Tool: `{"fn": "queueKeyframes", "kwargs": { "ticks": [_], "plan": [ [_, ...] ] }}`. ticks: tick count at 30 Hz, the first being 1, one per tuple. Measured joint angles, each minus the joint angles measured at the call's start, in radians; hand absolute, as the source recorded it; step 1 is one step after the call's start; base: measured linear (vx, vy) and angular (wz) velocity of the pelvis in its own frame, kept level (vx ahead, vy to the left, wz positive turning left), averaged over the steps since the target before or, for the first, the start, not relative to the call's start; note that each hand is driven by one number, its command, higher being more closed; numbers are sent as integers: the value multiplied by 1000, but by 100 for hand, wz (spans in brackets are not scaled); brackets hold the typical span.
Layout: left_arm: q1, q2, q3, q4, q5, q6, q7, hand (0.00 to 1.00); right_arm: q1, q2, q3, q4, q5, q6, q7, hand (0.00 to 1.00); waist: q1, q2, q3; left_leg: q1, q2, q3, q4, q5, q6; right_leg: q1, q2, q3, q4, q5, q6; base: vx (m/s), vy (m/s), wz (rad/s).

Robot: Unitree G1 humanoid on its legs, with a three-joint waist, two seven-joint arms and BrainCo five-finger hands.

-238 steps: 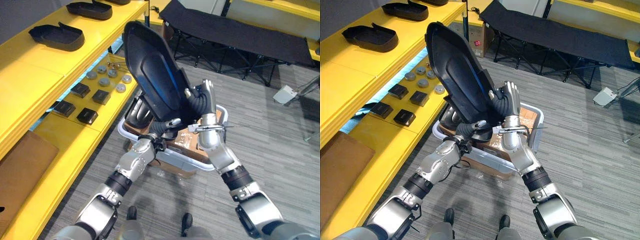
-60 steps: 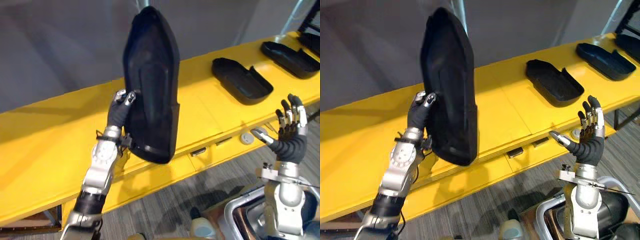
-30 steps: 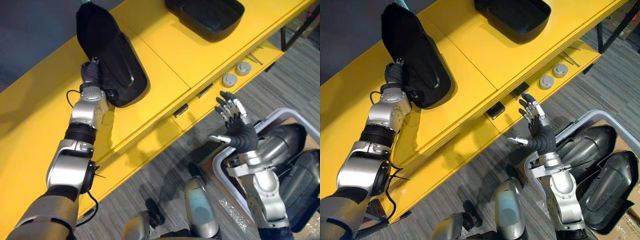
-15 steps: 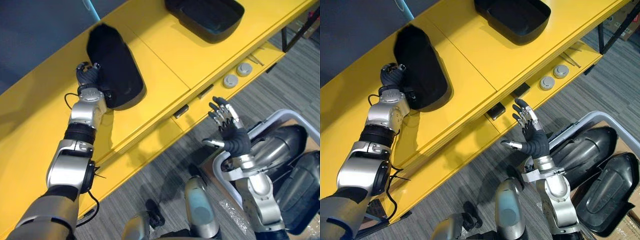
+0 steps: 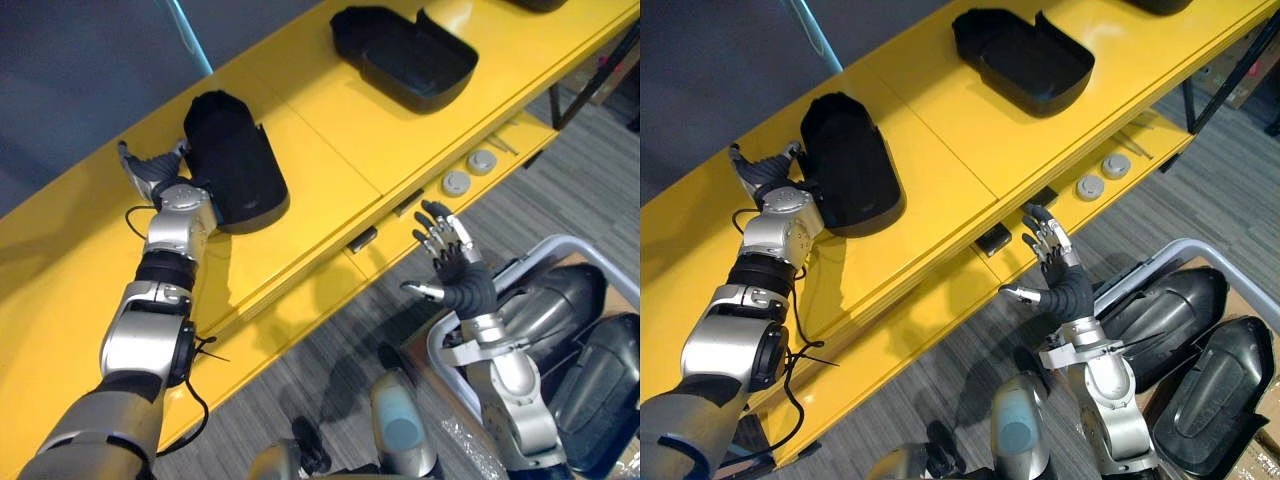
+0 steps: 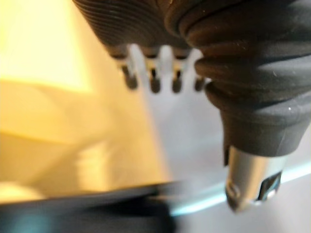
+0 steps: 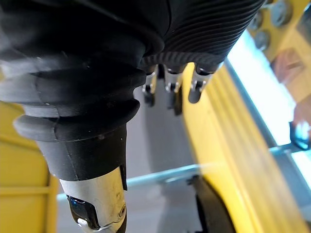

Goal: Walk over and take plastic housings, then place them on the shelf

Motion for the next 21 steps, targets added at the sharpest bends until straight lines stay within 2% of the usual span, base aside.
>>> {"fn": "queueKeyframes", "kwargs": {
  "ticks": [1,2,3,4,5,6,7,8,10,11,12,13,14,16,17,19,21],
  "plan": [
    [5,-5,3,-79,0,-81,0,0,-2,5,0,-1,0,-32,2,0,2,0,-11,9,-5,-2,-7,1,1,11,-7,-5,-8,0,1,-1,28,10],
    [21,-26,8,-176,-27,-188,-45,0,-6,11,0,-1,0,-57,1,0,4,2,-29,10,-10,-9,-14,3,5,21,-14,-14,-19,2,4,7,23,16],
    [33,-44,15,-232,-50,-233,-77,0,-10,14,0,-1,-1,-65,0,0,5,3,-39,11,-12,-17,-14,3,5,27,-18,-21,-23,3,5,9,17,23],
    [73,-85,21,-355,-97,-312,-146,0,-27,17,2,0,-15,-83,-10,0,12,6,-64,13,-16,-26,-20,5,8,39,-24,-30,-37,4,8,30,17,20],
    [131,-125,17,-483,-142,-370,-210,0,-64,19,4,3,-43,-104,-31,0,25,8,-79,29,-19,-30,-31,8,10,61,-28,-36,-50,7,11,34,20,17],
    [166,-143,16,-547,-160,-389,-243,0,-88,19,7,6,-51,-109,-42,0,30,10,-83,35,-19,-34,-30,8,10,74,-30,-41,-54,7,11,22,19,17],
    [241,-183,16,-665,-196,-413,-312,0,-132,21,10,20,-66,-126,-65,0,51,13,-94,47,-20,-46,-31,8,10,97,-33,-52,-63,7,11,-2,11,18],
    [287,-201,16,-726,-211,-414,-341,0,-150,24,11,26,-83,-128,-77,0,65,17,-105,45,-19,-52,-30,8,10,103,-35,-61,-70,8,12,-17,0,34],
    [467,-231,18,-929,-289,-415,-439,0,-207,34,13,60,-99,-124,-118,0,113,23,-131,45,-21,-96,-29,12,10,141,-44,-108,-94,13,9,-8,-13,48],
    [511,-231,18,-966,-306,-415,-458,0,-218,40,17,66,-98,-123,-127,0,129,24,-134,44,-21,-107,-28,13,10,151,-46,-119,-101,16,8,-22,-18,51],
    [603,-231,26,-1032,-330,-414,-497,0,-241,43,36,83,-81,-110,-131,0,156,23,-144,40,-22,-123,-29,18,10,170,-50,-145,-119,22,6,-38,-22,56],
    [702,-232,30,-1090,-339,-410,-531,0,-265,54,59,100,-69,-69,-128,0,175,20,-158,27,-23,-156,-27,24,10,187,-54,-175,-141,30,5,-30,-26,63],
    [754,-232,30,-1116,-337,-408,-547,0,-280,61,73,115,-65,-50,-128,0,186,17,-160,25,-24,-167,-28,30,9,201,-56,-191,-154,36,3,-6,-24,65],
    [940,-249,33,-1163,-275,-362,-612,0,-315,91,129,192,-61,20,-143,0,238,-1,-174,6,-25,-219,-24,35,7,240,-59,-247,-201,52,0,-9,-24,62],
    [981,-256,34,-1161,-256,-351,-626,0,-317,100,141,210,-63,32,-155,0,254,-7,-180,-2,-25,-226,-25,38,6,247,-59,-263,-211,55,-2,-11,-25,61],
    [1127,-292,72,-1130,-173,-296,-644,0,-333,150,201,282,-81,68,-186,0,308,-28,-193,-37,-27,-276,-16,41,3,264,-59,-316,-244,66,-6,10,-28,60],
    [1197,-316,102,-1073,-121,-262,-635,0,-360,181,231,346,-82,84,-197,0,337,-38,-195,-56,-28,-302,-3,42,1,273,-58,-341,-255,68,-6,25,-22,50]
  ]
}}
